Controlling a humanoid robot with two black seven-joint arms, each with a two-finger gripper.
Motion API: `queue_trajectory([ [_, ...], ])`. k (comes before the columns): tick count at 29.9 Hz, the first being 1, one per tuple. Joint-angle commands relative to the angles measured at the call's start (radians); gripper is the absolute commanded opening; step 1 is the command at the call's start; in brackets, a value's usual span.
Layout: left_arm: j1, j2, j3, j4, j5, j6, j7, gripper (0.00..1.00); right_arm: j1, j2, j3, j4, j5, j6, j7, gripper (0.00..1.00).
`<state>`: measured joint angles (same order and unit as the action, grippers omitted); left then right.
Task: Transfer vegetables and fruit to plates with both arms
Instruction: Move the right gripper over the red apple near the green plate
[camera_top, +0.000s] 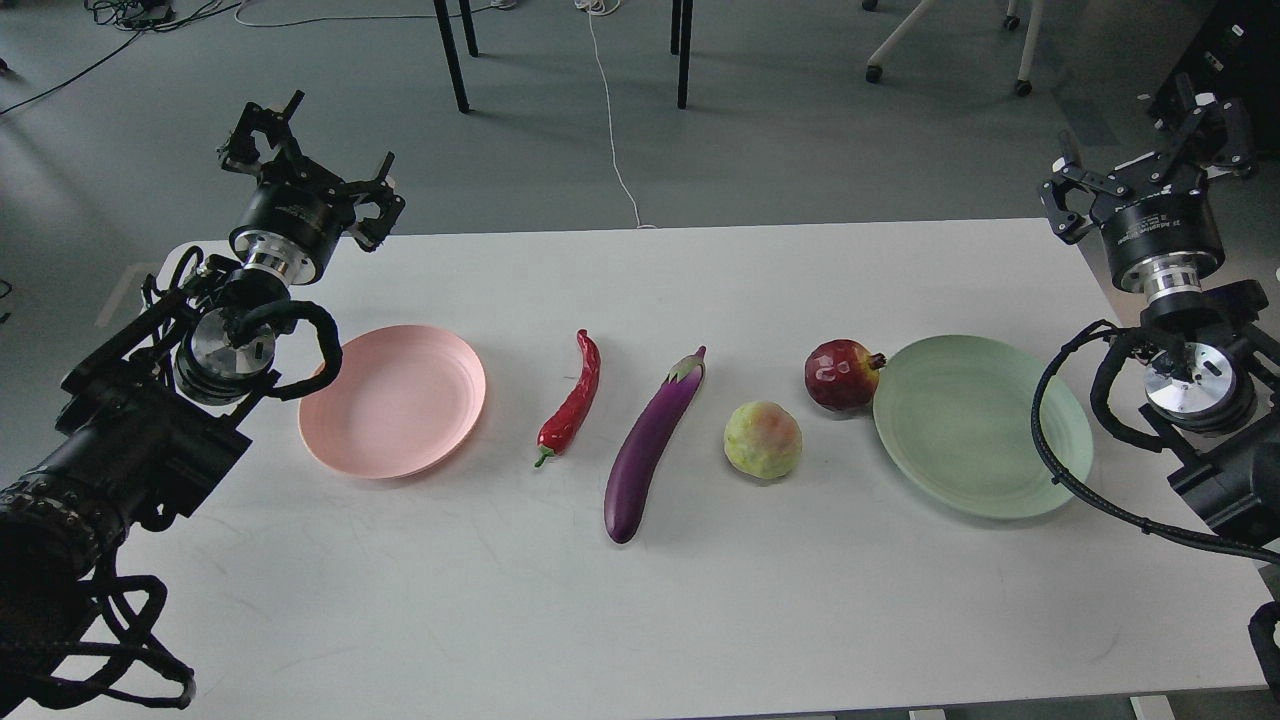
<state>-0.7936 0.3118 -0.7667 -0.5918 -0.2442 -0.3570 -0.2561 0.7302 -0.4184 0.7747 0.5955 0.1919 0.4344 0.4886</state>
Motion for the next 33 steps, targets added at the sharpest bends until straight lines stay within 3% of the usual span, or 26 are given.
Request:
queue_trajectory([
  [1, -0.004, 0.018, 0.003, -0.002, 0.0, 0.009, -0.003, 0.98, -0.008, 0.003, 0.005, 0.001, -0.002, 0.0, 0.0, 0.99],
  [9, -0.006, 0.062, 0.007, -0.01, 0.013, 0.009, -0.002, 0.98, 0.073, -0.025, -0.078, 0.006, -0.005, -0.005, 0.0, 0.99],
  [16, -0.015, 0.107, 0.009, -0.013, 0.022, -0.022, 0.001, 0.98, 0.395, -0.08, -0.576, 0.029, -0.015, -0.005, 0.0, 0.99],
  [22, -0.016, 0.109, 0.007, -0.013, 0.057, -0.069, -0.002, 0.98, 0.684, -0.024, -1.091, 0.09, -0.069, -0.006, 0.0, 0.99],
  [29, -0.016, 0.101, 0.009, -0.031, 0.06, -0.045, 0.001, 0.98, 0.92, 0.021, -1.454, 0.21, -0.257, -0.02, 0.0, 0.99],
  [33, -0.018, 0.105, 0.01, -0.074, 0.069, -0.033, 0.0, 0.98, 0.965, 0.114, -1.601, 0.245, -0.452, -0.112, 0.0, 0.99],
])
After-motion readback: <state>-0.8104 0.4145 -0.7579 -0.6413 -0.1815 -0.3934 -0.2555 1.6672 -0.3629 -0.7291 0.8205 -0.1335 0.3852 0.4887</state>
